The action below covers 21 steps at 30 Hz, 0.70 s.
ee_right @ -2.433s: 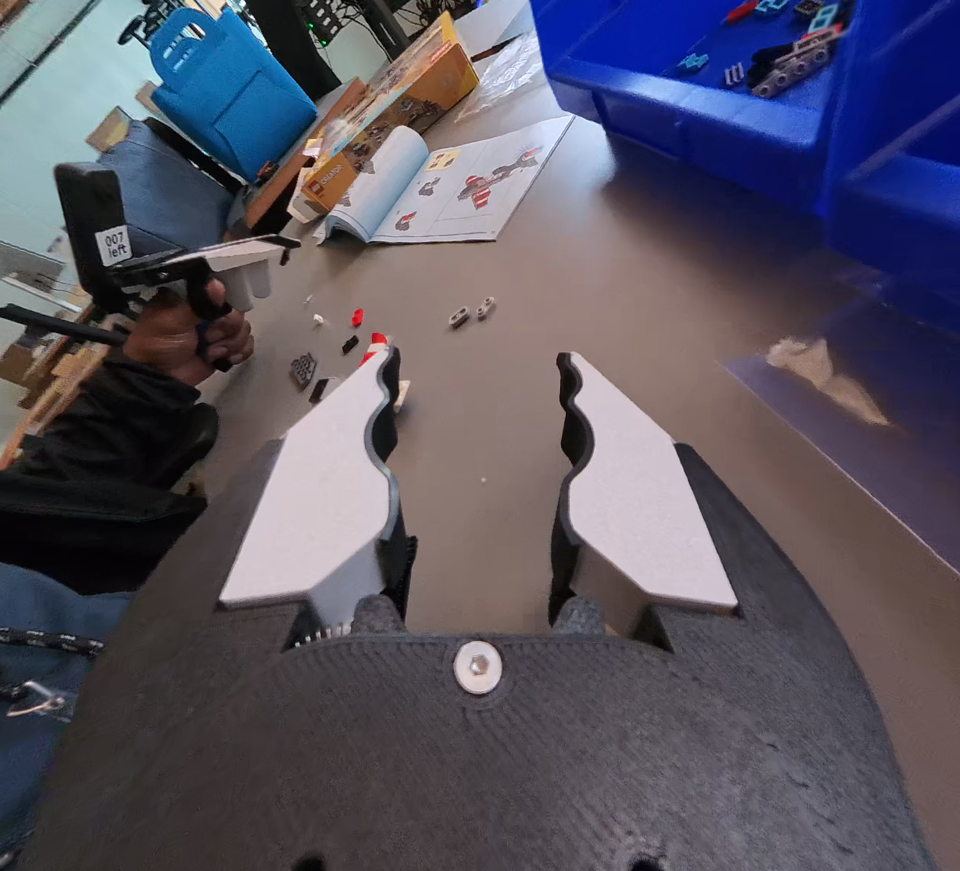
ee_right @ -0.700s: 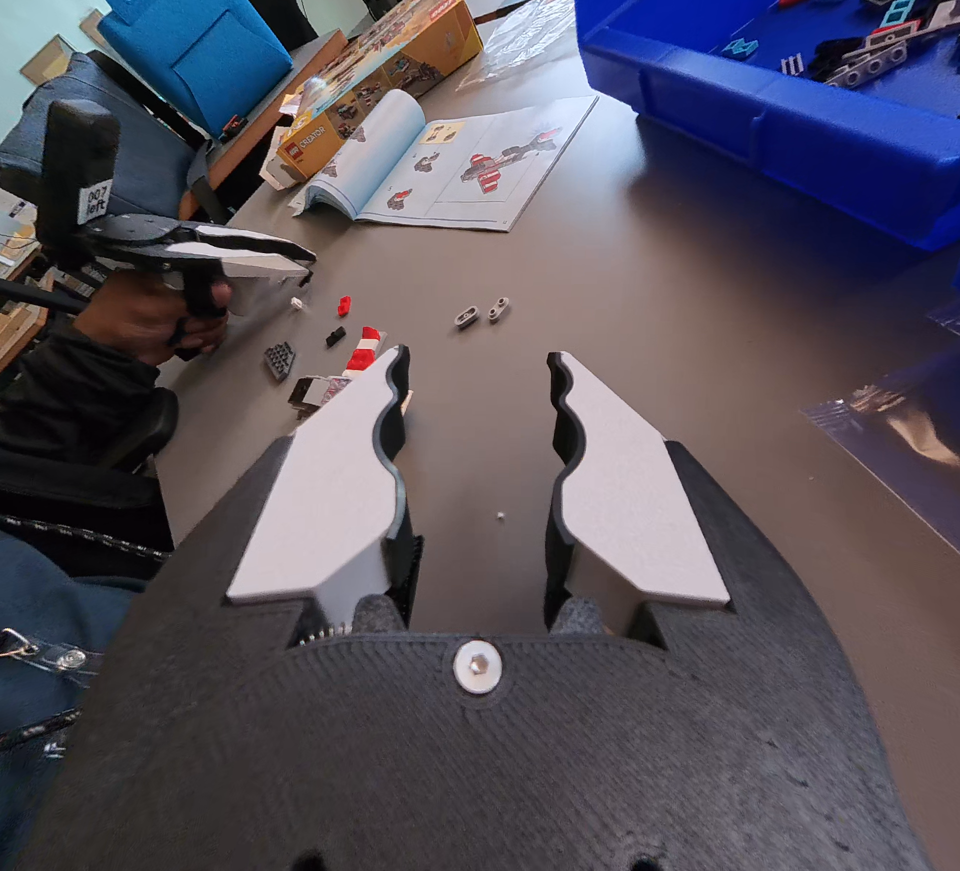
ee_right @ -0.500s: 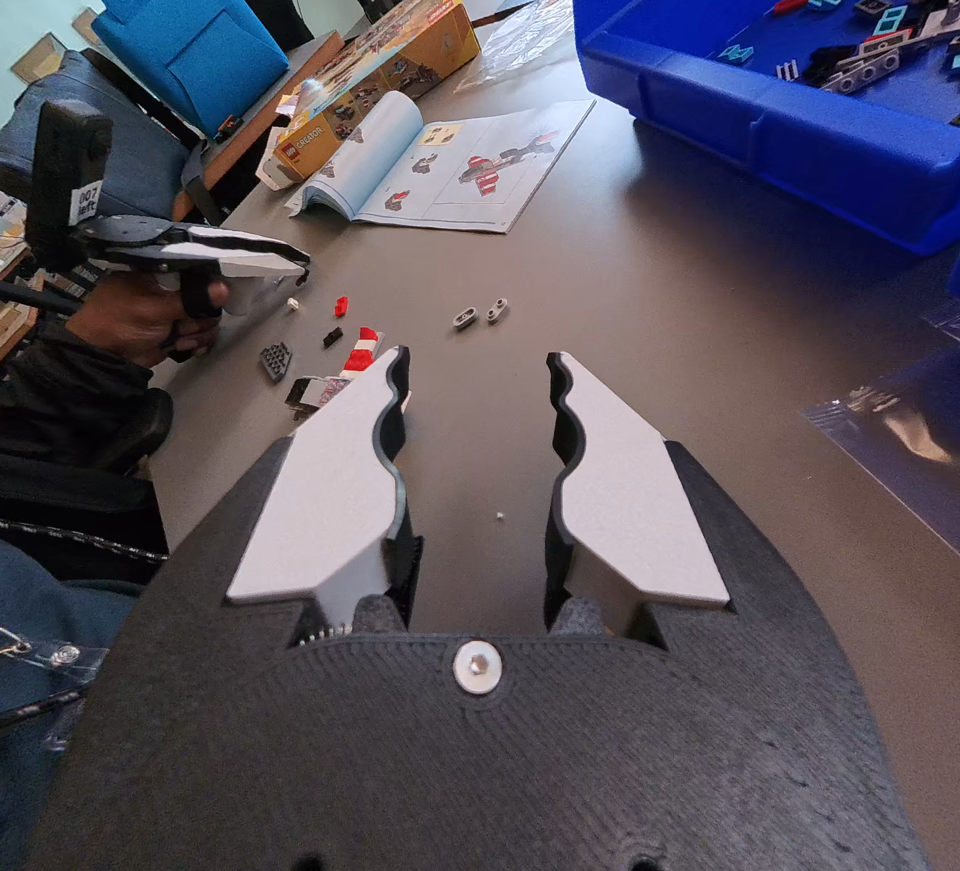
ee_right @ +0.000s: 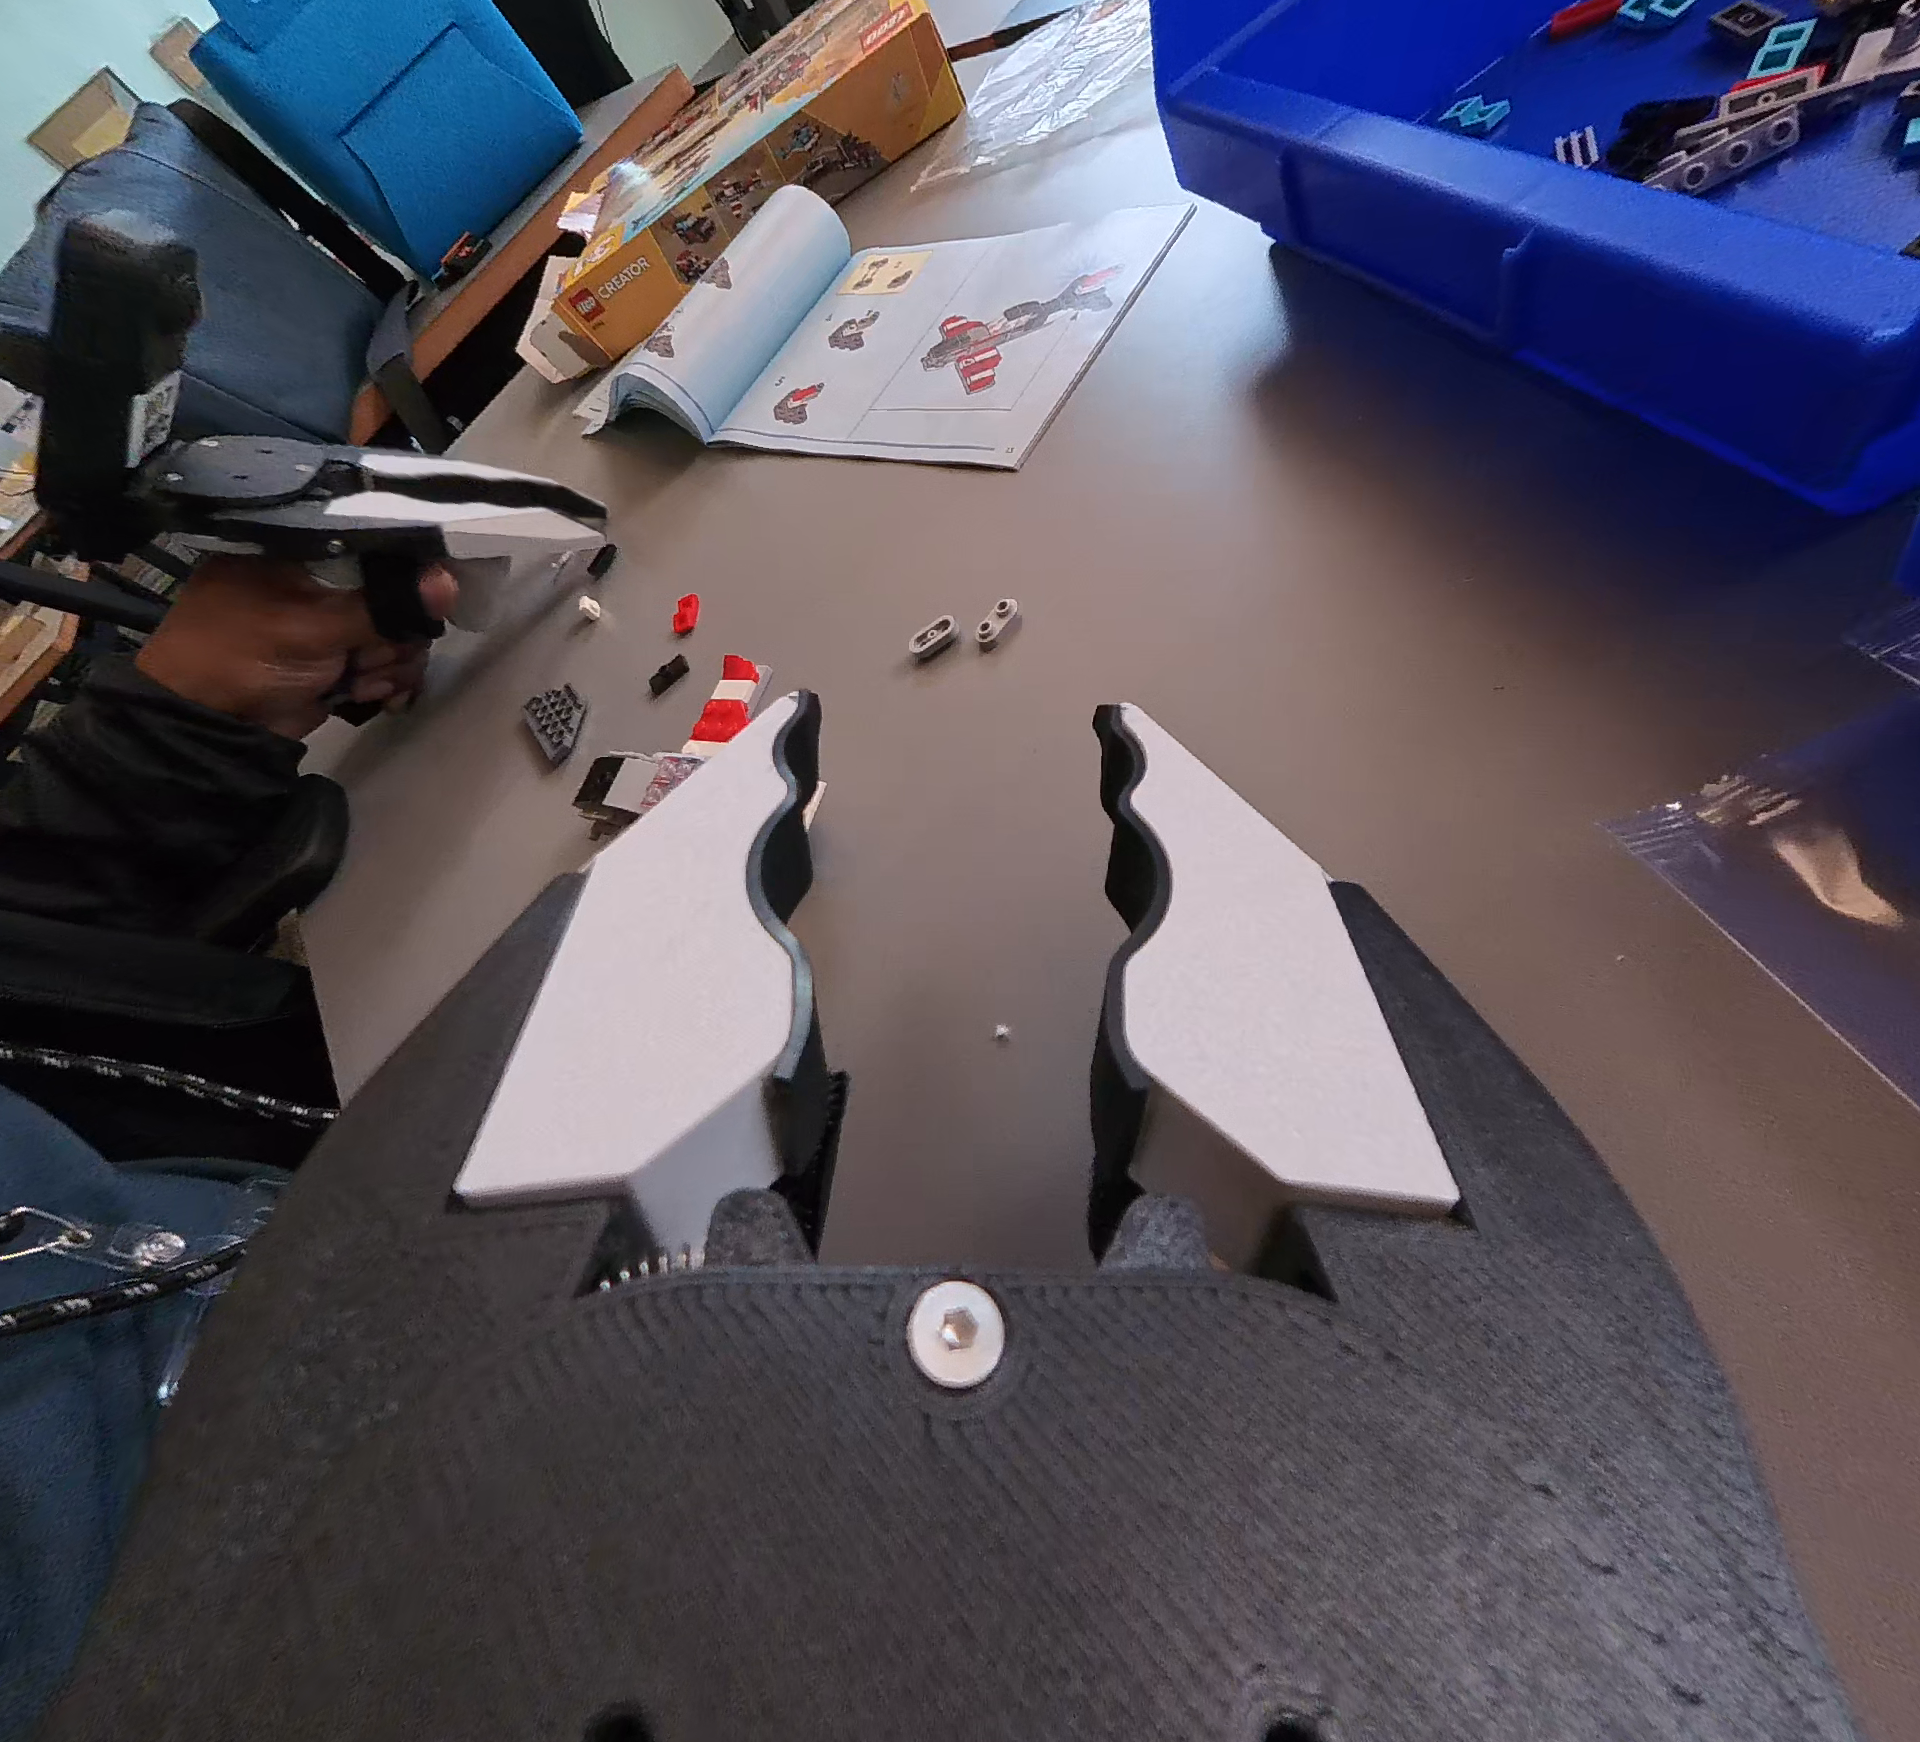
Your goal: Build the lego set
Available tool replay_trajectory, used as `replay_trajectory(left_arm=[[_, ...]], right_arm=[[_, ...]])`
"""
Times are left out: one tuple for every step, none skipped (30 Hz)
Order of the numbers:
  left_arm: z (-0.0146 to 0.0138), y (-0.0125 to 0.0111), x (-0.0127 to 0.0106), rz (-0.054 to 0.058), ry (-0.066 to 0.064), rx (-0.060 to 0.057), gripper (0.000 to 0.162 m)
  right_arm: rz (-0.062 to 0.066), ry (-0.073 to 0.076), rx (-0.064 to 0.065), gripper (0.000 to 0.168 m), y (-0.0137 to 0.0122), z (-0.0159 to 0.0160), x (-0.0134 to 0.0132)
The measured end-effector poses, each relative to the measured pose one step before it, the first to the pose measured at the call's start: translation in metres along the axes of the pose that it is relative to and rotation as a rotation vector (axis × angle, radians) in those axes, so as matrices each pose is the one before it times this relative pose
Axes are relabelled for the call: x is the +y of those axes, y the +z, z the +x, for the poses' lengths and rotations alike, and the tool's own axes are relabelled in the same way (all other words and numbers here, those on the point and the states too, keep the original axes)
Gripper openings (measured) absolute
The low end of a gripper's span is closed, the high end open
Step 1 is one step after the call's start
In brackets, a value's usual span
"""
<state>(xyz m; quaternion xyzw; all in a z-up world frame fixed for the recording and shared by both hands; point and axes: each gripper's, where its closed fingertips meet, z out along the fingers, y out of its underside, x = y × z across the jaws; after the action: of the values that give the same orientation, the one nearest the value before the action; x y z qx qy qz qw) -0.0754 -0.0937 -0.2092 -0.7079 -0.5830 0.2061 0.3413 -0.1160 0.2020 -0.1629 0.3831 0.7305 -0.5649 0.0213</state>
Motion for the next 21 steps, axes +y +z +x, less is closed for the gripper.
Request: replay_trajectory(left_arm=[[0.00016, 0.00019, 0.00042, -0.0025, 0.0004, 0.0012, 0.034], [0.00122, -0.0011, -0.00288, 0.0185, 0.0033, 0.0055, 0.034], [0.00062, -0.00112, -0.00228, 0.0148, 0.0007, 0.0039, 0.034], [-0.00041, -0.0002, -0.00026, 0.0012, -0.0033, -0.0006, 0.034], [-0.00043, 0.00031, 0.00059, -0.0021, -0.0031, 0.0005, 0.035], [0.00009, -0.00042, -0.001, 0.0078, -0.0034, 0.003, 0.035], [0.0006, -0.00164, -0.00376, 0.0243, 0.0008, 0.0052, 0.036], [0.00066, -0.00194, -0.00445, 0.0272, 0.0016, 0.0042, 0.036], [-0.0007, -0.00118, -0.00223, 0.0111, 0.0001, -0.0041, 0.036], [-0.00183, 0.00036, 0.00135, -0.0096, 0.0, -0.0095, 0.036], [-0.00247, 0.00211, 0.00552, -0.0319, -0.0047, -0.0122, 0.036], [-0.00132, 0.00205, 0.00503, -0.028, -0.0062, -0.0043, 0.036], [0.00132, -0.00062, -0.00141, 0.0093, -0.0027, 0.0089, 0.036], [0.00081, -0.00267, -0.00568, 0.0353, 0.0026, 0.0025, 0.036], [-0.00052, -0.00207, -0.00369, 0.0192, 0.0007, -0.0041, 0.036], [-0.00134, -0.00045, -0.00033, -0.0003, 0.0007, -0.0062, 0.036], [-0.00023, 0.00098, 0.00241, -0.0119, -0.0027, 0.003, 0.036], [0.00055, 0.00146, 0.00289, -0.0115, -0.0091, 0.0097, 0.036], [0.00102, 0.00055, 0.00117, -0.003, -0.0073, 0.0107, 0.036], [-0.00026, -0.00052, -0.001, 0.0053, -0.0007, 0.0005, 0.036], [-0.00017, -0.0004, -0.001, 0.0054, -0.0029, 0.0011, 0.036]], right_arm=[[0.0002, 0.0006, -0.0004, 0.056, 0.00001, 0.00007, 0.0], [0.0011, 0.0, 0.0002, 0.056, -0.00017, 0.00002, -0.00016], [0.0014, 0.0001, 0.0004, 0.056, -0.00011, 0.00008, -0.00013], [0.0014, 0.0006, -0.0002, 0.056, -0.00023, -0.00003, -0.0002], [0.0012, 0.0004, 0.0, 0.056, 0.0, 0.00003, -0.00016], [-0.0003, 0.0003, -0.0004, 0.056, -0.00007, 0.00002, 0.00012], [-0.0002, 0.0001, -0.0003, 0.056, 0.00011, -0.00004, -0.00004], [0.0008, -0.0002, 0.0001, 0.056, -0.0001, -0.00004, -0.00013], [0.0002, 0.0001, 0.0001, 0.056, 0.00002, 0.00001, -0.00003], [-0.0007, 0.0004, -0.0001, 0.056, 0.00007, 0.00015, 0.00007], [-0.0007, 0.0, -0.0004, 0.056, 0.00004, -0.00011, 0.00009], [-0.0005, -0.0004, -0.0002, 0.056, 0.00013, -0.00012, 0.00006], [0.0, -0.0003, 0.0001, 0.056, -0.00008, 0.00008, 0.00001], [0.0017, -0.0003, 0.0006, 0.056, -0.00017, 0.00002, -0.00019], [0.0018, 0.0008, 0.0001, 0.056, -0.00017, 0.00004, -0.00017], [0.0003, 0.0009, -0.0001, 0.056, -0.00006, -0.00003, -0.00004], [-0.0002, 0.0001, 0.0004, 0.056, 0.00003, 0.00011, -0.00003], [-0.0012, -0.0002, -0.0005, 0.056, 0.00012, -0.00011, 0.00023], [-0.0013, -0.0005, -0.0002, 0.056, 0.00007, -0.0001, 0.00018], [0.0002, -0.001, 0.0007, 0.056, 0.00003, 0.0, -0.00006], [0.0007, 0.0, 0.0007, 0.056, 0.00001, 0.00003, -0.00004]])
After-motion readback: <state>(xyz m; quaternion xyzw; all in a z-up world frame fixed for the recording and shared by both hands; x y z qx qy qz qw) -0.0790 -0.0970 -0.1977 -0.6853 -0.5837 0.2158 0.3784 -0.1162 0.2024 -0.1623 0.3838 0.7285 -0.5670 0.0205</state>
